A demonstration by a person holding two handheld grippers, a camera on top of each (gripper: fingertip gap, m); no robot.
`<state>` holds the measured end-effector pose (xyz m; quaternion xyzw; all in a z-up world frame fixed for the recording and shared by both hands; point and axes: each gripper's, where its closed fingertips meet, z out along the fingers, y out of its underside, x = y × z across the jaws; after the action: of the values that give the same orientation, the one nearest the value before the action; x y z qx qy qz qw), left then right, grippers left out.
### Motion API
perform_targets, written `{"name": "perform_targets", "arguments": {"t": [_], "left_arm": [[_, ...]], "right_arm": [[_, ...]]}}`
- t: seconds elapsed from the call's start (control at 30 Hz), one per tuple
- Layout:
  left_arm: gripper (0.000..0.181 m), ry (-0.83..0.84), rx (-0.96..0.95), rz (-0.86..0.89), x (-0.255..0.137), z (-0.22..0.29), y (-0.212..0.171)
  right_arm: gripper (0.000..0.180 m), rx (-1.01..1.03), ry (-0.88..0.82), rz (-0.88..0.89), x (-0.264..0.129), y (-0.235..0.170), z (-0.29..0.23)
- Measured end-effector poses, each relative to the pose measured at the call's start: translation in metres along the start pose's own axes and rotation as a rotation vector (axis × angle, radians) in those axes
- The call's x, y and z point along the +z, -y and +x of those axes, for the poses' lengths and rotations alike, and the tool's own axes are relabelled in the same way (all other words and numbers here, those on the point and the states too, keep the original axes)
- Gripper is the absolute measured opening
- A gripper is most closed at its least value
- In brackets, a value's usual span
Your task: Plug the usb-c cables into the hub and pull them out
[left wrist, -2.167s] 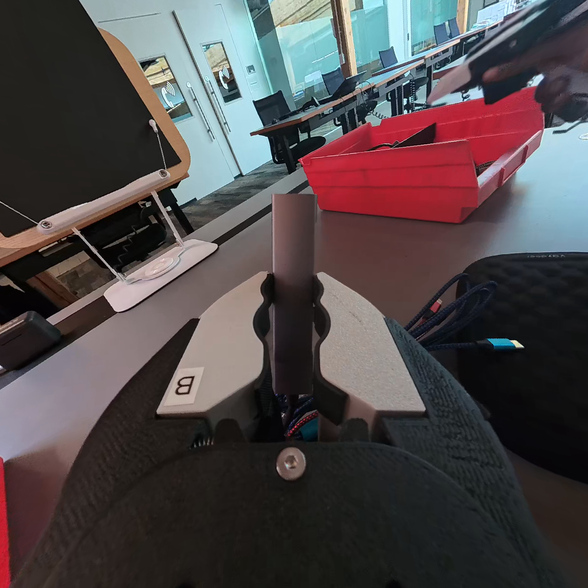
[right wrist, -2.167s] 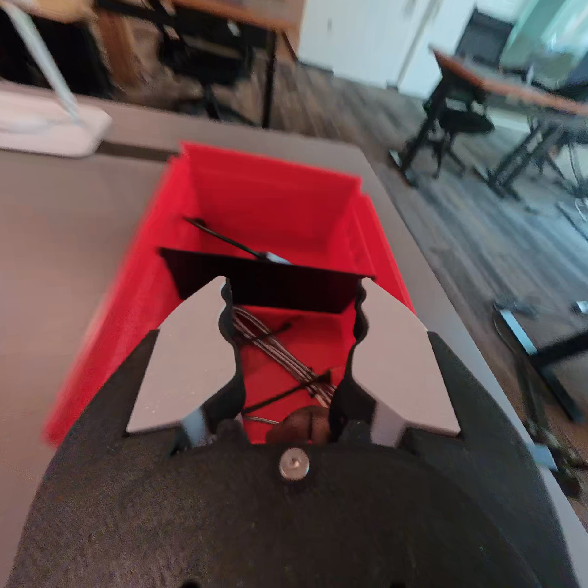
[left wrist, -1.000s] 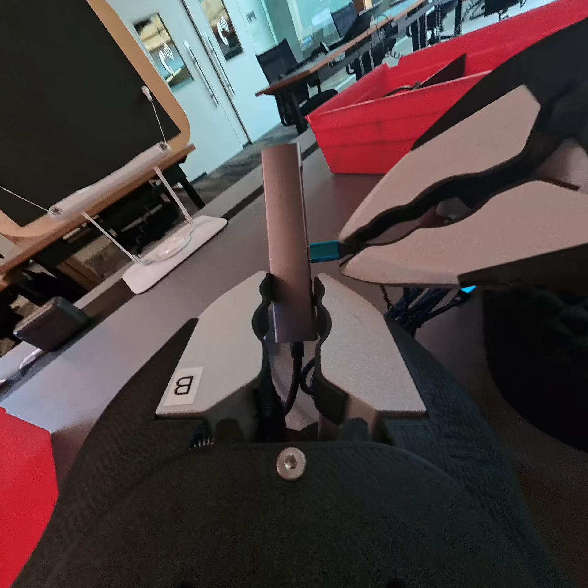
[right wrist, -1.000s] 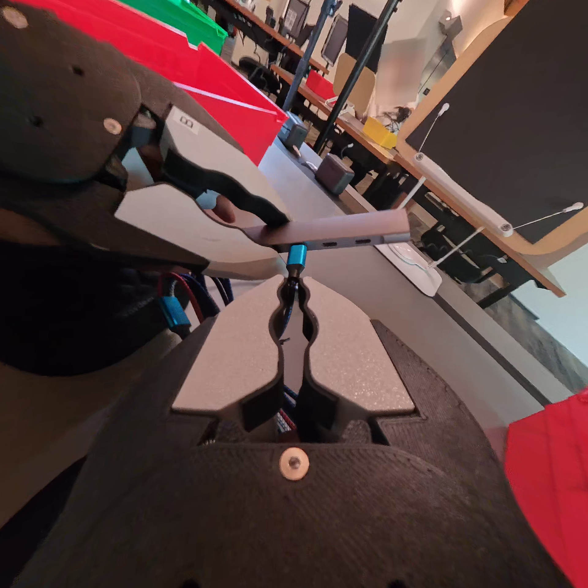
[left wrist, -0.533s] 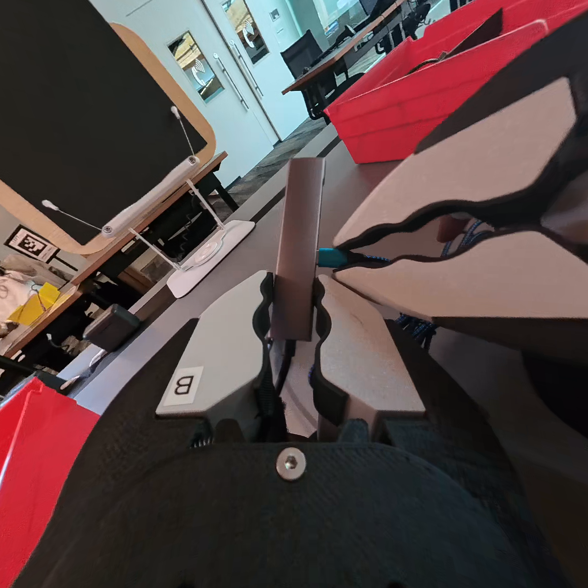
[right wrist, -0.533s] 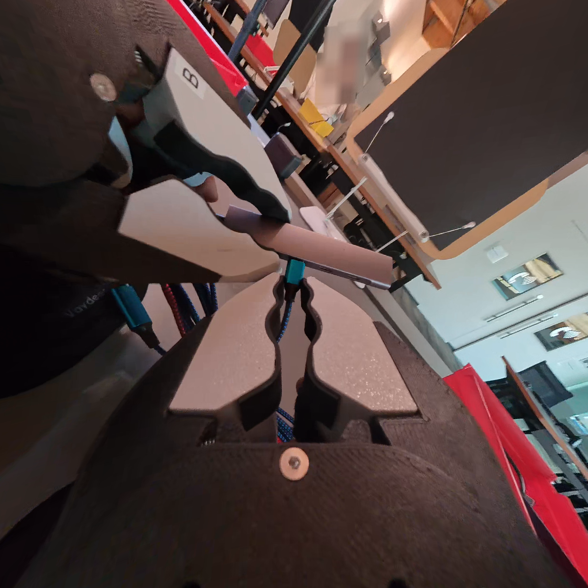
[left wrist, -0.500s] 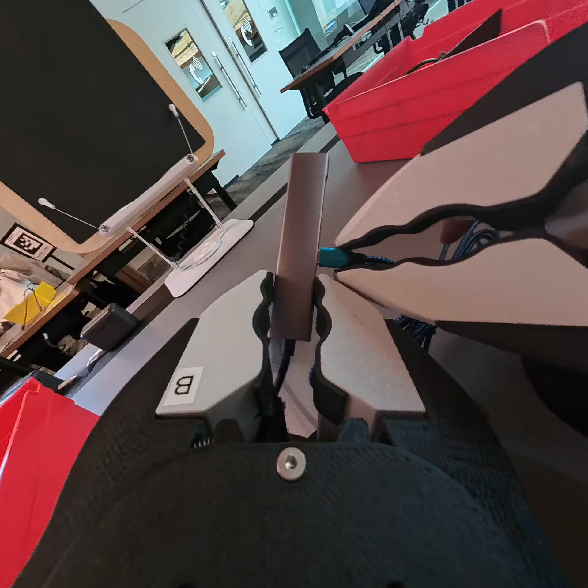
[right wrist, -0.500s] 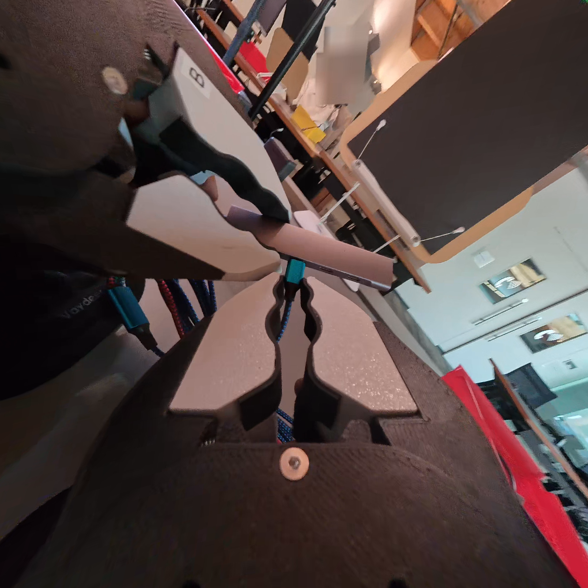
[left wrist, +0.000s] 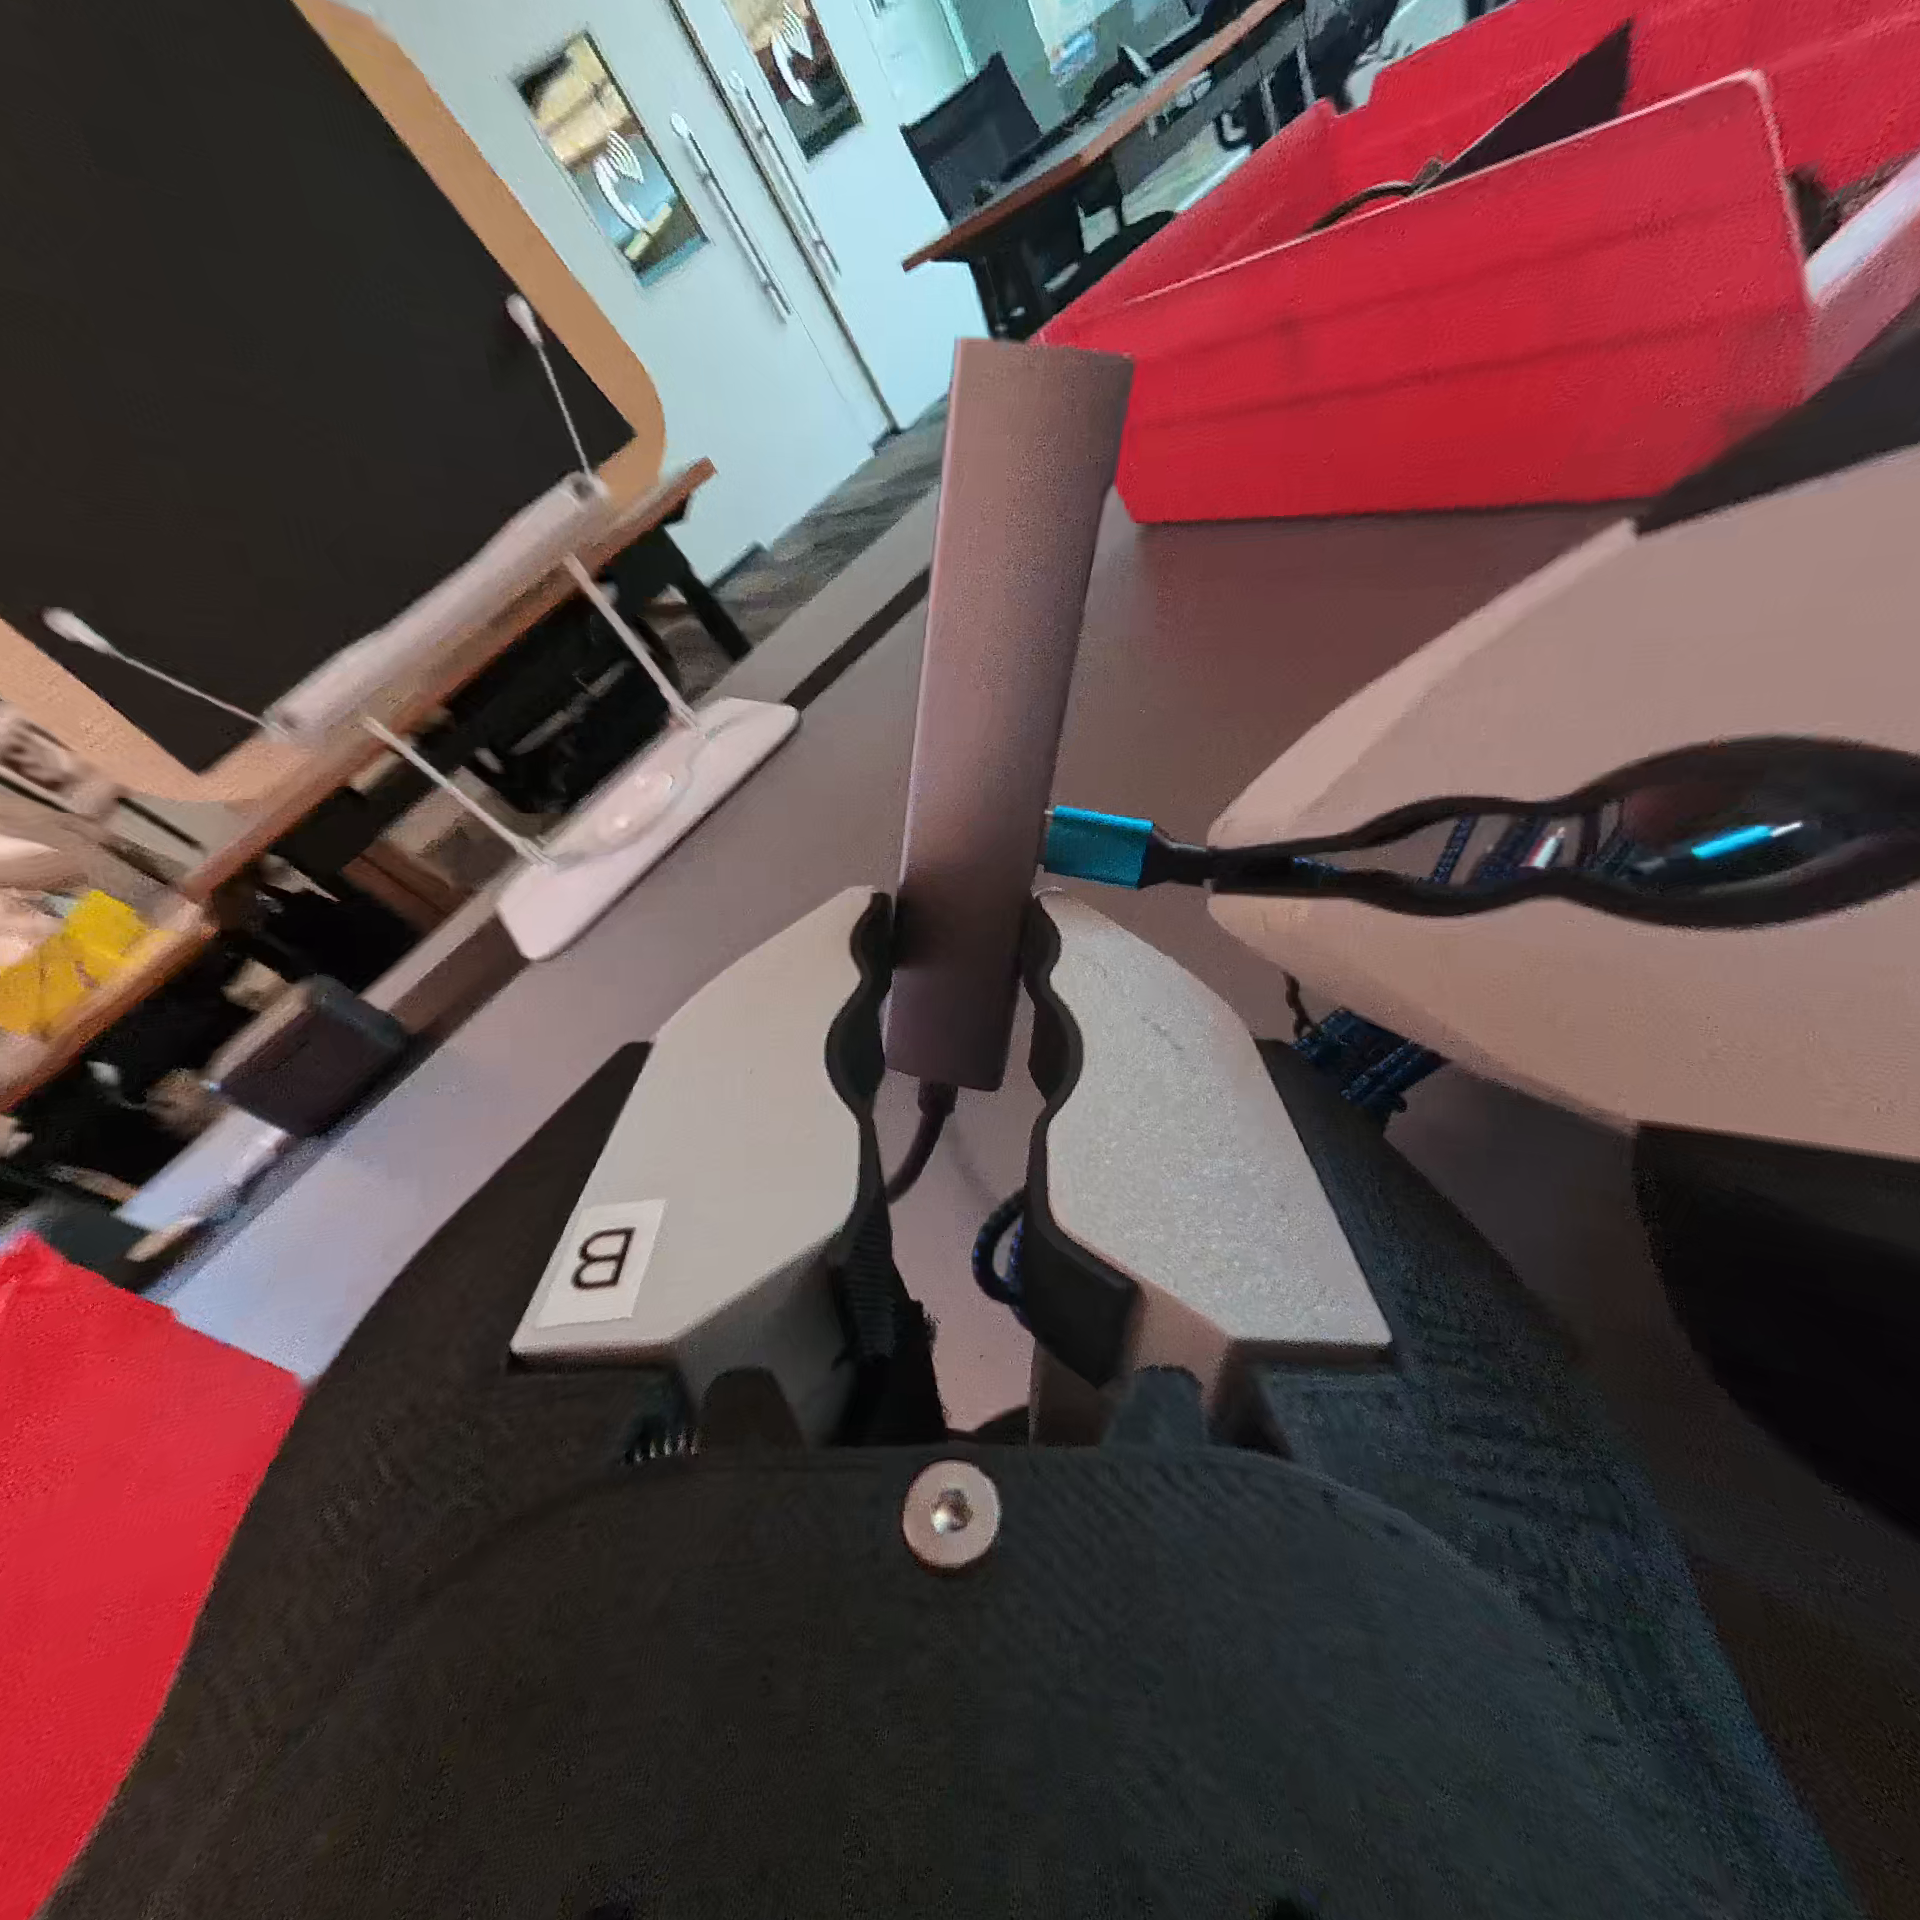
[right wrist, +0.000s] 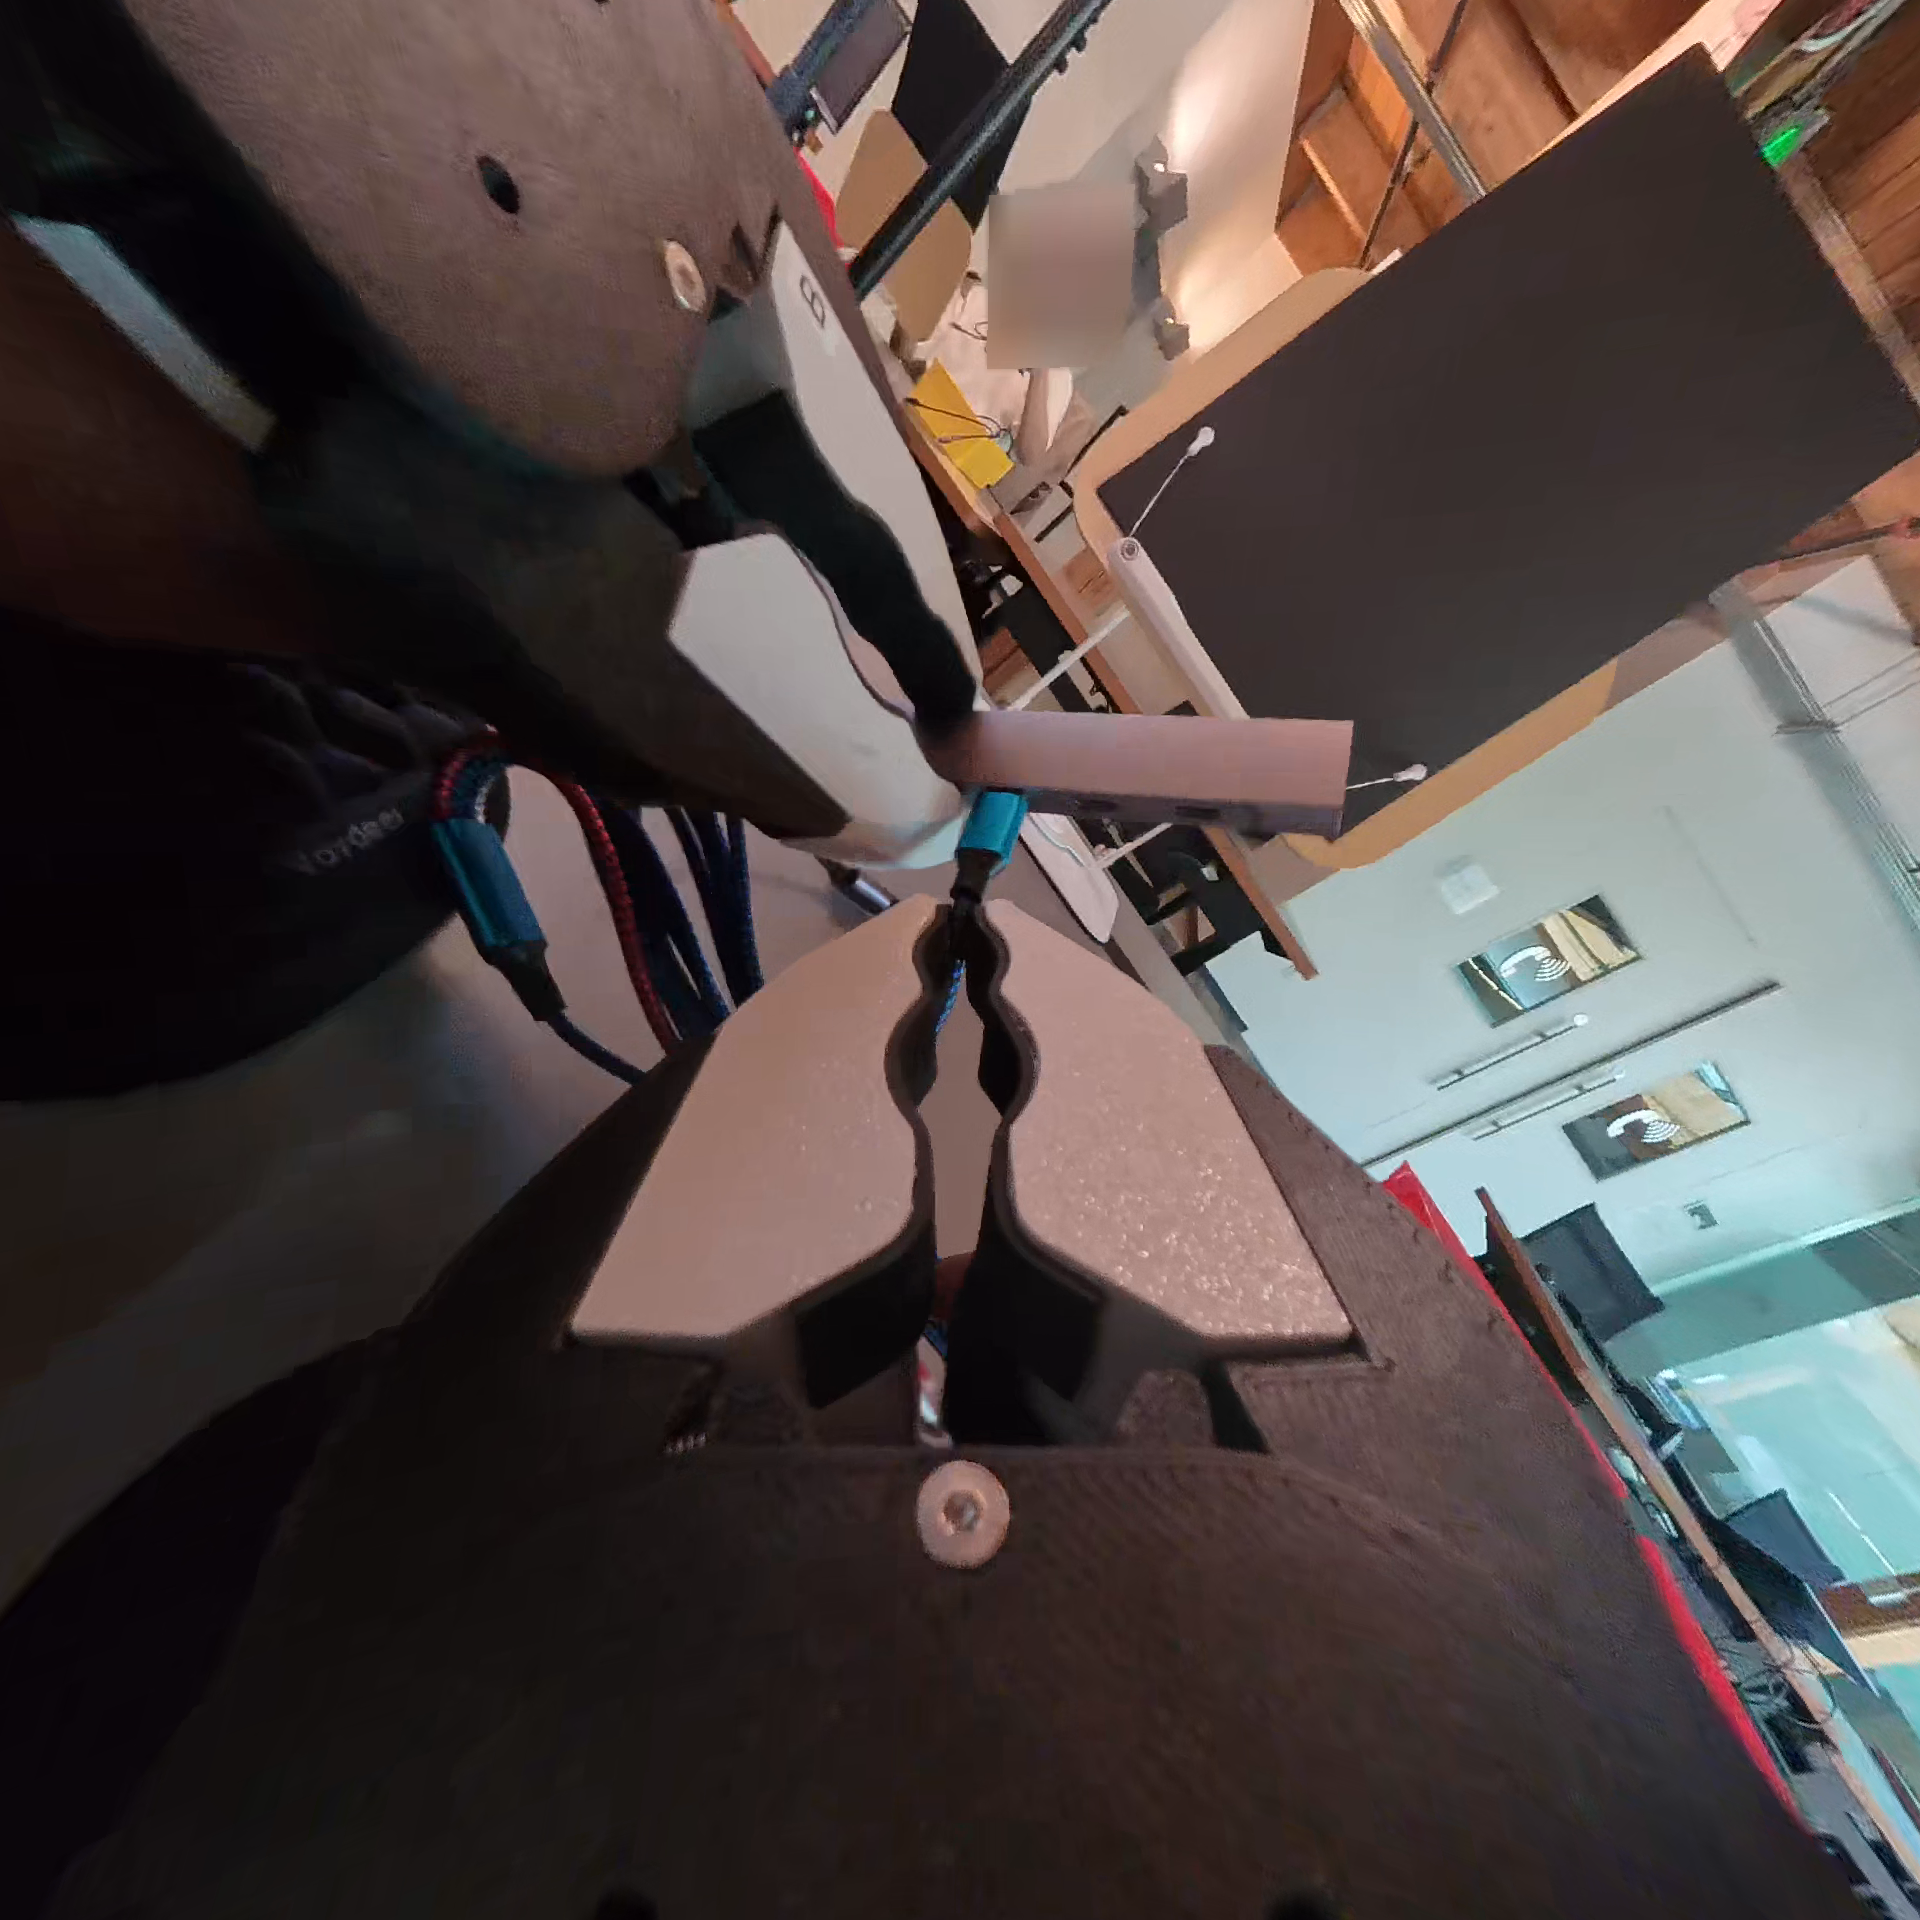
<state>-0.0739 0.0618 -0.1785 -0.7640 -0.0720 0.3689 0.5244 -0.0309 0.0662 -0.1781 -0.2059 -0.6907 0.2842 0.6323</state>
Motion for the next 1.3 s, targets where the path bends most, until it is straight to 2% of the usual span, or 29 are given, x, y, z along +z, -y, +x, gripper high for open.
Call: {"name": "perform_targets", "arguments": {"t": [0.13, 0.33, 0.6, 0.77, 1.03, 1.17, 1.2, 1.23, 1.27, 1.3], "left_arm": [[0.024, -0.041, 0.018, 0.043, 0.003, 0.005, 0.008], [0.024, 0.061, 0.125, 0.023, -0.002, -0.004, 0.004], [0.024, 0.134, 0.218, 0.046, -0.006, -0.005, 0.009], [0.024, 0.123, 0.218, 0.047, -0.005, -0.002, 0.010], [0.024, 0.115, 0.282, 0.074, -0.008, 0.005, 0.016], [0.023, 0.152, 0.237, 0.111, -0.014, -0.003, 0.021], [0.023, 0.321, 0.202, 0.164, -0.025, -0.034, 0.032], [0.023, 0.405, 0.125, 0.197, -0.038, -0.066, 0.041], [0.024, 0.381, -0.012, 0.244, -0.049, -0.088, 0.049], [0.023, 0.330, -0.064, 0.268, -0.055, -0.094, 0.052]], "right_arm": [[0.002, 0.128, 0.068, -0.006, -0.002, -0.009, 0.011], [0.013, 0.183, 0.085, -0.074, 0.009, -0.009, 0.009], [0.011, 0.275, 0.086, -0.095, 0.007, -0.008, 0.008], [0.024, 0.318, 0.098, -0.061, 0.004, 0.000, 0.007], [0.010, 0.282, 0.042, -0.111, 0.015, -0.009, 0.012], [0.010, 0.279, -0.006, -0.097, 0.016, -0.003, 0.009], [0.009, 0.284, 0.047, -0.113, 0.014, -0.003, -0.003], [0.010, 0.223, 0.124, -0.137, 0.012, -0.006, -0.027], [0.010, 0.047, 0.066, -0.117, 0.008, -0.001, -0.035], [0.009, -0.033, 0.016, -0.070, 0.004, 0.010, -0.035]]}}
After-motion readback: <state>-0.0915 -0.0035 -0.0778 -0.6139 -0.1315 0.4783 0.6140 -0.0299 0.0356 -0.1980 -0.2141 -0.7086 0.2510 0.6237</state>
